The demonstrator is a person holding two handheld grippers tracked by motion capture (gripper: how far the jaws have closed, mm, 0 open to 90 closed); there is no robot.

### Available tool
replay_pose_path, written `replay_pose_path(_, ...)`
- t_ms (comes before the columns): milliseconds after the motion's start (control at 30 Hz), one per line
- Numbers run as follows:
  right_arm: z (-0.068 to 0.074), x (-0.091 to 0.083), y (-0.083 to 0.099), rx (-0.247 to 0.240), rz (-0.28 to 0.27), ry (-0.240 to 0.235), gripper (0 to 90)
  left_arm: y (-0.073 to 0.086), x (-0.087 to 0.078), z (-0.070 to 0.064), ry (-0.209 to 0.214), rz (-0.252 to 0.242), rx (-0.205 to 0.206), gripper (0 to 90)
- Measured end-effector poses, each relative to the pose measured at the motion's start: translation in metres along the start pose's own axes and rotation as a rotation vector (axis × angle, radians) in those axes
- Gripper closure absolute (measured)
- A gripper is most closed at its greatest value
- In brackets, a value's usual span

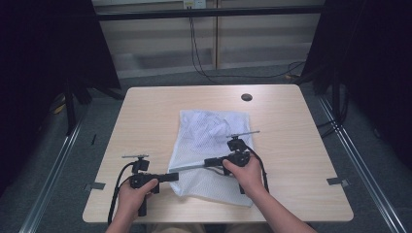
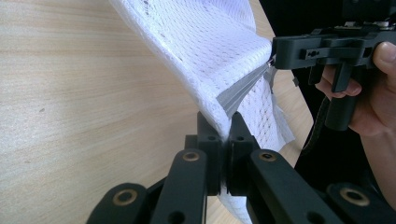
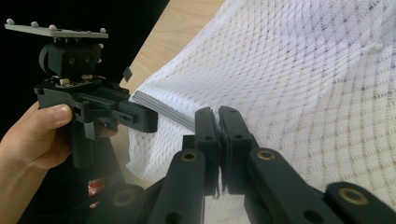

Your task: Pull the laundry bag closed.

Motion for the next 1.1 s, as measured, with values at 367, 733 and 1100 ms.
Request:
replay_pose_path(367, 0.0031, 0.0011, 0.0016, -0.004, 0.019, -0.014, 87.0, 0.0029, -0.0038, -0.0002, -0.005, 0.001, -0.004, 87.5)
replay_pose_path(733, -0.0011, -0.0034, 0.0025, 0.003, 0.007, -0.007, 87.0, 0.0025, -0.0041, 0.0019, -0.003, -0.008, 0.006, 87.6)
replay_pose_path(1100, -0.0040, -0.0073, 0.0038, 0.009, 0.004, -0.007, 87.0, 0.0012, -0.0010, -0.0005, -0.003, 0.009, -0.005, 87.6)
Point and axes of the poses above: each handheld gripper's, and its own axes: x roughly forward along the jaws, y roughly out of its underside, z roughly to its left, the point moved 5 cm from there along x, roughly forward along the jaws, and after that the axes turned 1 degree about z, right-handed, at the moved point
